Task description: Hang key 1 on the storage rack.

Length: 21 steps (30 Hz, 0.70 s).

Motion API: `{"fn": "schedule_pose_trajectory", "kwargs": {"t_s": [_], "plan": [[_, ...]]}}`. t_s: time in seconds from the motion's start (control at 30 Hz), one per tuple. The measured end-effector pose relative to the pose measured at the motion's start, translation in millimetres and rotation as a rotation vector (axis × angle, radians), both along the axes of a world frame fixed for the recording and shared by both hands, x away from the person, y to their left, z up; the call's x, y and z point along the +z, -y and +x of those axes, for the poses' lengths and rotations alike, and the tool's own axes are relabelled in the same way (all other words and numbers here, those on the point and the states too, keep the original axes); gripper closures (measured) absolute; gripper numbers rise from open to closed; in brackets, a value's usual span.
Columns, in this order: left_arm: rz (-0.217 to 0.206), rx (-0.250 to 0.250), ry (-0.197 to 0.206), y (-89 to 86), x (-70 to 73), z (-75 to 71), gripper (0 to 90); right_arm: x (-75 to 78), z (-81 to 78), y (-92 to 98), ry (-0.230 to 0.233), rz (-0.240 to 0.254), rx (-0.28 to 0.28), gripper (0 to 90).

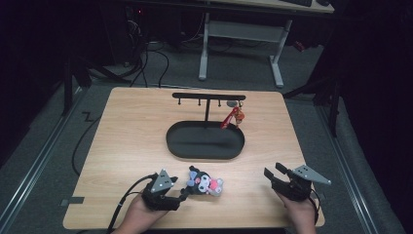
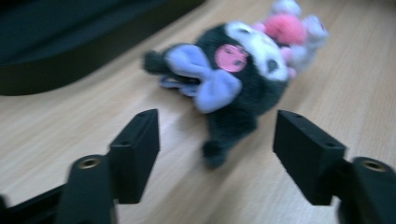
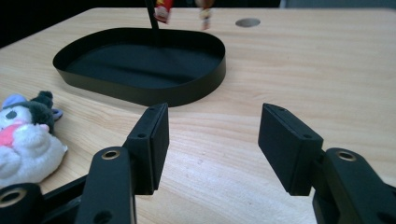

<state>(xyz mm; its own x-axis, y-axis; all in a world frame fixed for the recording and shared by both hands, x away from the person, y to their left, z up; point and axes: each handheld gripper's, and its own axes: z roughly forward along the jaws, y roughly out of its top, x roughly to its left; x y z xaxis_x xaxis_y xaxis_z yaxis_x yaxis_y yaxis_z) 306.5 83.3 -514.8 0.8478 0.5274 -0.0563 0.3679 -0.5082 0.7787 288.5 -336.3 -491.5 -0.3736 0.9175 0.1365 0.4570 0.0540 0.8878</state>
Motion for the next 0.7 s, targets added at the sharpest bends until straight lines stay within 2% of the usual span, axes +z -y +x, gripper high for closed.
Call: {"fn": "schedule_pose_trajectory", "kwargs": {"t_s": [0.07,0.1,0.2,0.23,0.27,0.3,0.37,0.43,0.47,0.6,0.7], "plan": [[0.031,-0.004,-0.009,8.5,-4.1,-0.5,40.0,-1.0,0.7,-1.7,-0.006,-0.002,0.010,43.8],[0.043,0.001,-0.001,11.6,-5.6,-0.7,46.2,-0.9,0.7,-3.2,-0.004,-0.012,0.017,43.8],[0.048,0.023,0.000,20.3,-8.7,1.7,60.7,0.1,0.3,-6.2,0.000,-0.014,0.026,44.0],[0.043,0.027,0.001,24.7,-9.5,2.6,62.5,0.3,0.2,-6.8,0.002,-0.018,0.028,44.2],[0.051,0.032,0.012,31.0,-9.9,4.1,69.5,0.6,-0.2,-7.7,0.000,-0.021,0.030,44.4],[0.051,0.032,0.012,31.0,-9.9,4.1,70.4,0.6,-0.2,-7.7,0.000,-0.021,0.030,44.4],[0.052,0.035,0.014,42.0,-9.6,8.9,70.8,0.8,-0.7,-7.8,-0.001,-0.020,0.028,44.8],[0.056,0.018,0.010,58.0,-7.8,17.3,73.1,1.0,-0.8,-7.4,-0.001,-0.017,0.027,45.1],[0.056,0.018,0.010,58.0,-7.8,17.3,73.9,1.0,-0.8,-7.4,-0.001,-0.017,0.027,45.1],[0.077,-0.037,0.007,83.3,-6.9,22.2,76.4,-0.2,-0.2,-7.1,-0.007,-0.019,0.027,45.4],[0.088,-0.094,0.011,100.8,-7.5,18.6,77.3,-0.6,-0.7,-6.5,-0.011,-0.019,0.025,45.6]]}}
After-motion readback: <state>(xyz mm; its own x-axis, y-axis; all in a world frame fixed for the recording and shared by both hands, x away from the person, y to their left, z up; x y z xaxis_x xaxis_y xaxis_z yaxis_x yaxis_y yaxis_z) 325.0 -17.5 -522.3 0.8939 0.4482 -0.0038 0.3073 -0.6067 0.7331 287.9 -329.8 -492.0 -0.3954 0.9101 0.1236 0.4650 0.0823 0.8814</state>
